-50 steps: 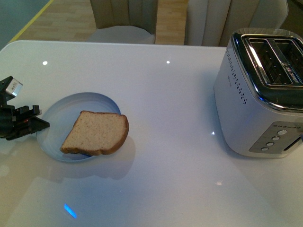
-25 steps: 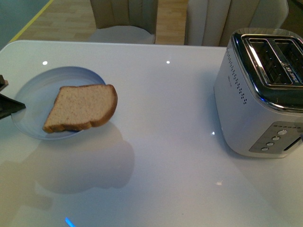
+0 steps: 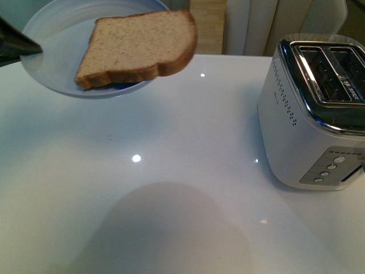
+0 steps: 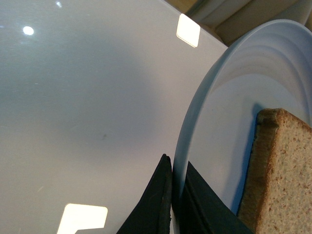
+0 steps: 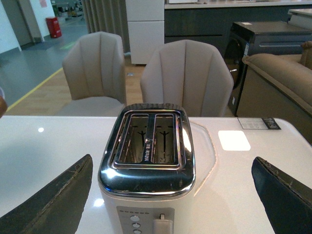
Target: Left arm holds plate, right arm toasts bread
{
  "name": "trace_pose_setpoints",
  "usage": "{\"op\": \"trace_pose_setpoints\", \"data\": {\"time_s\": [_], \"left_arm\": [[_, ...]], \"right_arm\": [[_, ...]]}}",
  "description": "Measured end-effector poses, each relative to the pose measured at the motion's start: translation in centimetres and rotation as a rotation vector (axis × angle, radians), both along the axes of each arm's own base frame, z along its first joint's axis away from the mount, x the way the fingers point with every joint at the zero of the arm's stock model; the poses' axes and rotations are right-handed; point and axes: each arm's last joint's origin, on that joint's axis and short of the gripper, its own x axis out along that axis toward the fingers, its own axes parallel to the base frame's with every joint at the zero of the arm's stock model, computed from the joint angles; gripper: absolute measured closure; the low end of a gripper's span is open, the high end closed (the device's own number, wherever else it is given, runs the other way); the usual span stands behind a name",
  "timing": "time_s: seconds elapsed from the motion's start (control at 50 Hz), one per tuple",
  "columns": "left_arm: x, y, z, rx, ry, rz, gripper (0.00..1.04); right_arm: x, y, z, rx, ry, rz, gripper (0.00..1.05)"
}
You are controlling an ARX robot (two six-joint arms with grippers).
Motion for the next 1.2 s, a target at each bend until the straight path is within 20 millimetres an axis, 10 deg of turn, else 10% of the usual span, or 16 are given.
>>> {"op": "trace_pose_setpoints", "data": {"time_s": [0.561,0.881,0.981,1.201], "left_arm": [[0.9,-12.2,3.6,-0.017,0.040,-0.149,1.02],[0.6,-13.6,4.0,-0.020,0.040,-0.162,1.02],[0.5,-13.8,4.0,-0.019,0.041,-0.162,1.02],[0.4,-14.0,4.0,-0.027,0.045,-0.162,1.02]], "right_arm": [[0.0,0.0,0.0,0.000,0.000,0.000,0.09],[0.0,0.0,0.0,0.009,0.010,0.010,0.09],[0.5,0.2,0.1,0.194,0.347,0.159,0.09],[6.0,0.8,3.8,0.504,0.460,0.302,0.09]]}}
